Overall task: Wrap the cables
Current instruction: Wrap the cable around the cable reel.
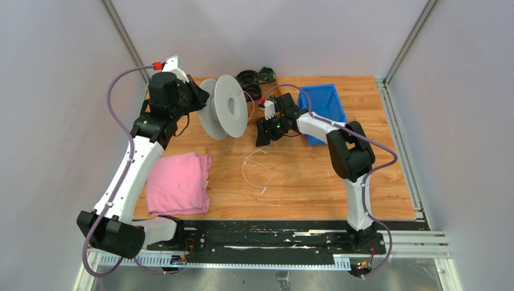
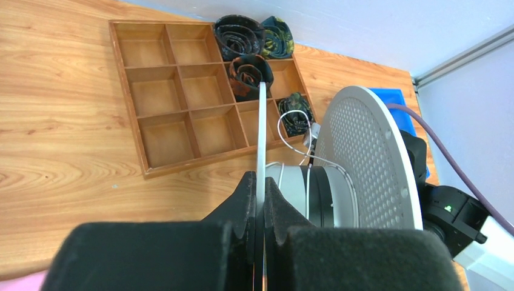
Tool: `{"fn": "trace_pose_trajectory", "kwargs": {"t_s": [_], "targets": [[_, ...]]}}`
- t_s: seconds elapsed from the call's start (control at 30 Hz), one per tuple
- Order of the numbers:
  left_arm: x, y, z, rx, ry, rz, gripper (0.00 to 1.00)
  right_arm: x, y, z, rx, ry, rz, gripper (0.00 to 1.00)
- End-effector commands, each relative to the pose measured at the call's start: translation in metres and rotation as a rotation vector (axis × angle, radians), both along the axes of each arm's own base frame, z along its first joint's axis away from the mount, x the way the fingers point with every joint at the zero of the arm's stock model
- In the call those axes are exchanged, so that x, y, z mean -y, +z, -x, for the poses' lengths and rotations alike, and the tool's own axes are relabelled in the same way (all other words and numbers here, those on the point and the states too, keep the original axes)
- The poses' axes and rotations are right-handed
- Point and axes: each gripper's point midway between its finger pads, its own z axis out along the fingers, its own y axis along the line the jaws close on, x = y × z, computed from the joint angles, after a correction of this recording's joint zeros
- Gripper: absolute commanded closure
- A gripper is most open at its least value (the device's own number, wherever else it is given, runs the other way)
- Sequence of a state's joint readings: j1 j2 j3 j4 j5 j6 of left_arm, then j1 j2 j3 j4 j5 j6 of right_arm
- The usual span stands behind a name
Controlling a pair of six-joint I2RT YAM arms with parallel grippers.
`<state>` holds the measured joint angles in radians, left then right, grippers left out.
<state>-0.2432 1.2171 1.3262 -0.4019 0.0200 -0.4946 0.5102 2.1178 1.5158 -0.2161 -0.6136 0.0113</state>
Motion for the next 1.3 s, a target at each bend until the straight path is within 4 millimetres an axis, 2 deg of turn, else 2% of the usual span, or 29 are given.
{"fn": "trace_pose_trajectory", "kwargs": {"t_s": [0.0,0.03,0.1,0.23,0.27,0.4,0.57,0.7,0.8,0.93,1.13,1.27], "targets": [[0.002,0.05,0.003,0.141,-0.012,0.062,1.0,-0.005,-0.004,0.005,-0.017,0.005,0.025,0.42],[0.001,0.05,0.003,0.142,-0.011,0.061,1.0,-0.006,-0.006,0.008,-0.026,0.011,0.024,0.46],[0.001,0.049,0.002,0.14,-0.008,0.059,1.0,-0.006,-0.009,0.013,-0.045,0.019,0.018,0.6],[-0.004,0.047,-0.001,0.14,0.017,0.044,1.0,-0.009,0.001,0.019,-0.048,0.029,-0.015,0.93],[-0.006,0.046,-0.003,0.142,0.027,0.037,1.0,-0.01,0.005,0.022,-0.045,0.034,-0.022,0.98],[-0.017,0.046,-0.011,0.152,0.087,0.001,1.0,-0.02,0.022,0.042,-0.011,0.088,-0.037,0.99],[-0.025,0.051,-0.022,0.154,0.129,0.022,1.0,-0.041,0.038,0.085,0.037,0.206,-0.032,0.99],[-0.034,0.053,-0.03,0.137,0.145,0.085,1.0,-0.054,0.033,0.122,0.041,0.302,-0.009,0.99],[-0.043,0.056,-0.033,0.135,0.168,0.111,1.0,-0.059,0.023,0.143,0.019,0.353,-0.002,0.99],[-0.055,0.057,-0.037,0.131,0.19,0.147,1.0,-0.062,0.016,0.159,-0.02,0.4,-0.014,0.99],[-0.067,0.058,-0.041,0.129,0.214,0.175,1.0,-0.057,0.007,0.163,-0.032,0.439,0.007,0.99],[-0.075,0.057,-0.044,0.143,0.244,0.139,1.0,-0.06,0.015,0.177,-0.066,0.487,-0.027,0.99]]}}
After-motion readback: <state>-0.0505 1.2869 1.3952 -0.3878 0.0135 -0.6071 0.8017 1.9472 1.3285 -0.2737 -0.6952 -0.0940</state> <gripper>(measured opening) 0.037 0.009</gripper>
